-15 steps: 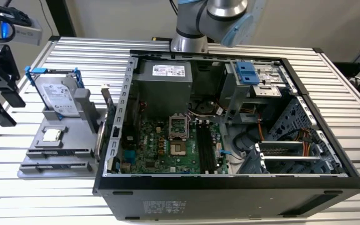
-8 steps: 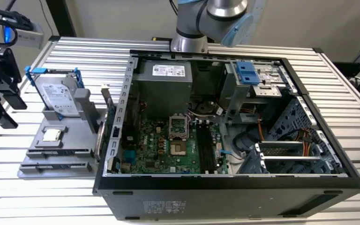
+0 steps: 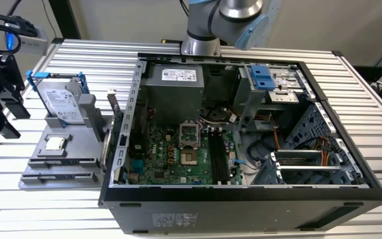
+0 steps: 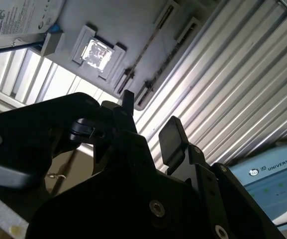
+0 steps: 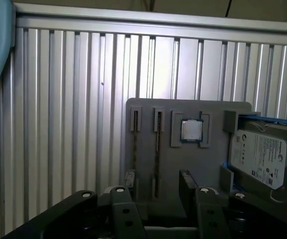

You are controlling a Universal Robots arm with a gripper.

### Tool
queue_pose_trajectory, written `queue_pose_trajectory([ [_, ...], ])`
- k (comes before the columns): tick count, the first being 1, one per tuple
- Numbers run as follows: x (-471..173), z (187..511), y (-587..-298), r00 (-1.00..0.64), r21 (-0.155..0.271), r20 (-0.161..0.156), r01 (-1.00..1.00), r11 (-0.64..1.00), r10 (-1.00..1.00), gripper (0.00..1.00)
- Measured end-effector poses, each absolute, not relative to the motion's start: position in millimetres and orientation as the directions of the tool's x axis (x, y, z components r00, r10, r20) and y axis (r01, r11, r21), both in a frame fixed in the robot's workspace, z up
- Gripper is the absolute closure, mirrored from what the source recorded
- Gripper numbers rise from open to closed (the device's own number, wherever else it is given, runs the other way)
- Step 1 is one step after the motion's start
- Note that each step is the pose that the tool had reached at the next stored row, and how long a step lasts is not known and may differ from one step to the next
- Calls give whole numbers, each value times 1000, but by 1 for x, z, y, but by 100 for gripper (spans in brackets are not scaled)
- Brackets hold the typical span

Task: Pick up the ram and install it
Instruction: 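Pick up the ram and move it above insertion slot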

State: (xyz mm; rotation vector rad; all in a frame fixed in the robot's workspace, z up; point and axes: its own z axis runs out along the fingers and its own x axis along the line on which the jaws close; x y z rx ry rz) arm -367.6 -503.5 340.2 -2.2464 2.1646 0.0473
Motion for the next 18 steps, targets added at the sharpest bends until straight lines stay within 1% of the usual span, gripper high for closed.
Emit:
queue_pose_trajectory([
  [18,-367,327,-505,34,5,-37,-999,-34,-999,0],
])
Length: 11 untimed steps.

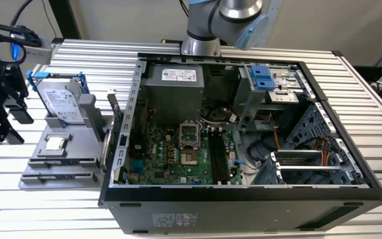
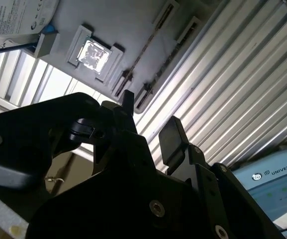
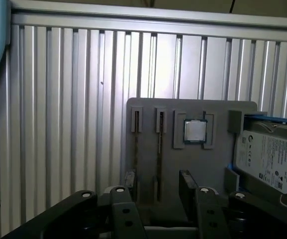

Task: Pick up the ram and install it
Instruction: 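Pick up the ram and move it above insertion slot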

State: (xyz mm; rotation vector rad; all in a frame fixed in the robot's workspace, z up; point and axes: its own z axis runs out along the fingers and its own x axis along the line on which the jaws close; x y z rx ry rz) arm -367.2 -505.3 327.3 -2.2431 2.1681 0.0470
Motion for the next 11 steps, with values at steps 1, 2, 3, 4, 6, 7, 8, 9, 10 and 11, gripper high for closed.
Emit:
queue_pose_trajectory([
  [1,-367,326,-505,34,5,-37,-999,-34,-999,0],
  [2,-367,326,-505,34,5,-37,-999,-34,-999,0],
  [3,-367,325,-505,34,5,-36,-999,-34,-999,0],
  [4,-367,324,-505,34,5,-37,-999,-34,-999,0],
  [6,-367,322,-505,34,5,-36,-999,-34,-999,0],
  [7,-367,321,-505,34,5,-36,-999,-34,-999,0],
  [8,-367,319,-505,34,5,-36,-999,-34,-999,0],
  [9,-367,318,-505,34,5,-36,-999,-34,-999,0],
  [10,-367,317,-505,34,5,-36,-999,-34,-999,0],
  [11,-367,316,-505,34,5,-36,-999,-34,-999,0],
])
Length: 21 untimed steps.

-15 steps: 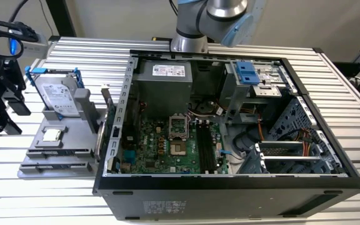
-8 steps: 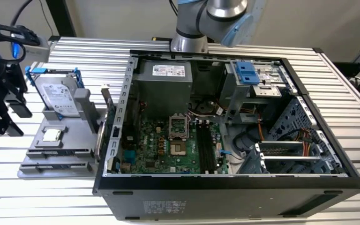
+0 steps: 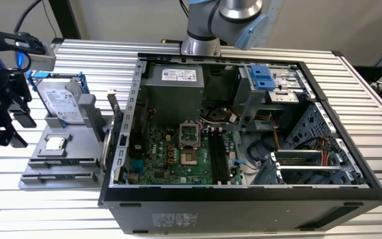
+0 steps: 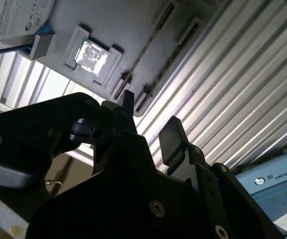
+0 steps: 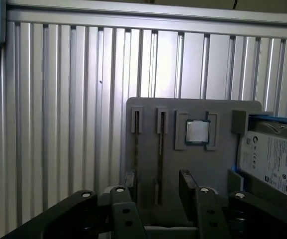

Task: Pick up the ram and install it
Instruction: 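Pick up the ram and move it above insertion slot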

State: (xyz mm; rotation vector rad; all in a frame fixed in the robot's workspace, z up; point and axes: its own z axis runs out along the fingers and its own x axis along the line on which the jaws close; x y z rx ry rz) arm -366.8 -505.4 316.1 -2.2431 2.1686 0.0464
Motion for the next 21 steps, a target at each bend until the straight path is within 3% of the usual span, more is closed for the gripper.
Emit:
queue_pose_trajectory([
  [21,-365,291,-505,22,4,-29,-1000,-22,-999,0],
])
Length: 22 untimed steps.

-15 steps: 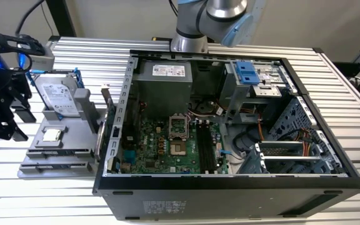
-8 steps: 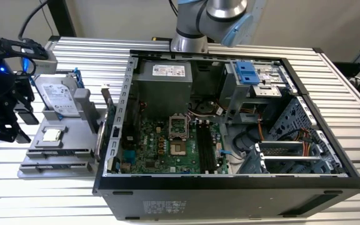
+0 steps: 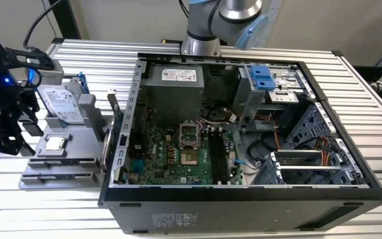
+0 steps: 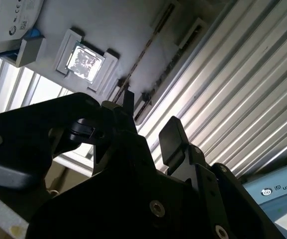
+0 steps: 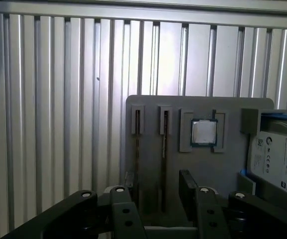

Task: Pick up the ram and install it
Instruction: 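Pick up the ram and move it above insertion slot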

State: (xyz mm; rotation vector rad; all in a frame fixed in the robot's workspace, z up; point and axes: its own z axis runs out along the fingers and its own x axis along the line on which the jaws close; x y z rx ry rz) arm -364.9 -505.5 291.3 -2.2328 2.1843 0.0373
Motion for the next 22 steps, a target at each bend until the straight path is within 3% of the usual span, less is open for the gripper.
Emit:
queue_pose_trajectory([
  [22,-363,264,-507,18,4,-24,-1000,-18,-1000,0],
])
